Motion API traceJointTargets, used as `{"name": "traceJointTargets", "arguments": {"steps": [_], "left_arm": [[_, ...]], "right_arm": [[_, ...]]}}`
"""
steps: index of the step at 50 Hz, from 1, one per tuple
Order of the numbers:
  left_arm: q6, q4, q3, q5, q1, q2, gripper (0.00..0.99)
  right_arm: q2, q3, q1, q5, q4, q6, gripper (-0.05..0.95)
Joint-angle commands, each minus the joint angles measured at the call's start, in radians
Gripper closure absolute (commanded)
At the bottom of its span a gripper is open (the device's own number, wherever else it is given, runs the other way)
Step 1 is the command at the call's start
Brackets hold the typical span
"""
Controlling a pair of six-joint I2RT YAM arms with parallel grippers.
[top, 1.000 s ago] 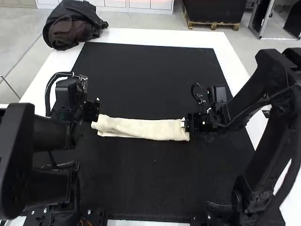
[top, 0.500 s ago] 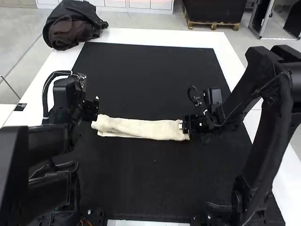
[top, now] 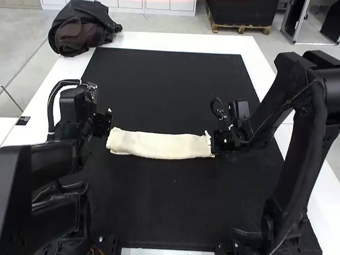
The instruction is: Fold the towel.
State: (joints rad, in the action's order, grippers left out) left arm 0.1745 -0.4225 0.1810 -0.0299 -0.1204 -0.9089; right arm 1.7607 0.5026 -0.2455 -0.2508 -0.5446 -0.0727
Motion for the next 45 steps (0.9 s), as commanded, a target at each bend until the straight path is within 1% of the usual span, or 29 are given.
{"name": "traceJointTargets", "arguments": {"steps": [1,10,19,25,29,33,36,45], "left_arm": [[-0.01,-0.009,0.026,0.008,-0.007,0.015,0.03],[-0.012,-0.007,0.026,0.01,-0.007,0.015,0.03],[-0.012,0.002,0.025,0.012,-0.005,0.013,0.03],[-0.012,-0.004,0.018,0.012,-0.005,0.01,0.03],[-0.012,-0.007,0.017,0.01,-0.005,0.01,0.03],[-0.012,-0.009,0.018,0.01,-0.007,0.01,0.03],[-0.012,-0.009,0.018,0.01,-0.008,0.008,0.03],[-0.012,-0.005,0.017,0.007,-0.008,0.007,0.03]], "right_arm": [[0.013,0.004,-0.006,-0.025,-0.008,0.004,0.92],[-0.012,0.013,0.018,-0.024,-0.002,0.008,0.92],[-0.11,0.028,0.055,-0.025,0.083,0.013,0.92],[-0.181,0.048,0.057,-0.03,0.152,0.013,0.92],[-0.224,0.065,0.051,-0.036,0.201,0.028,0.92],[-0.254,0.082,0.045,-0.065,0.25,0.063,0.92],[-0.268,0.082,0.034,-0.077,0.259,0.091,0.92],[-0.276,0.097,-0.034,-0.077,0.272,0.123,0.92]]}}
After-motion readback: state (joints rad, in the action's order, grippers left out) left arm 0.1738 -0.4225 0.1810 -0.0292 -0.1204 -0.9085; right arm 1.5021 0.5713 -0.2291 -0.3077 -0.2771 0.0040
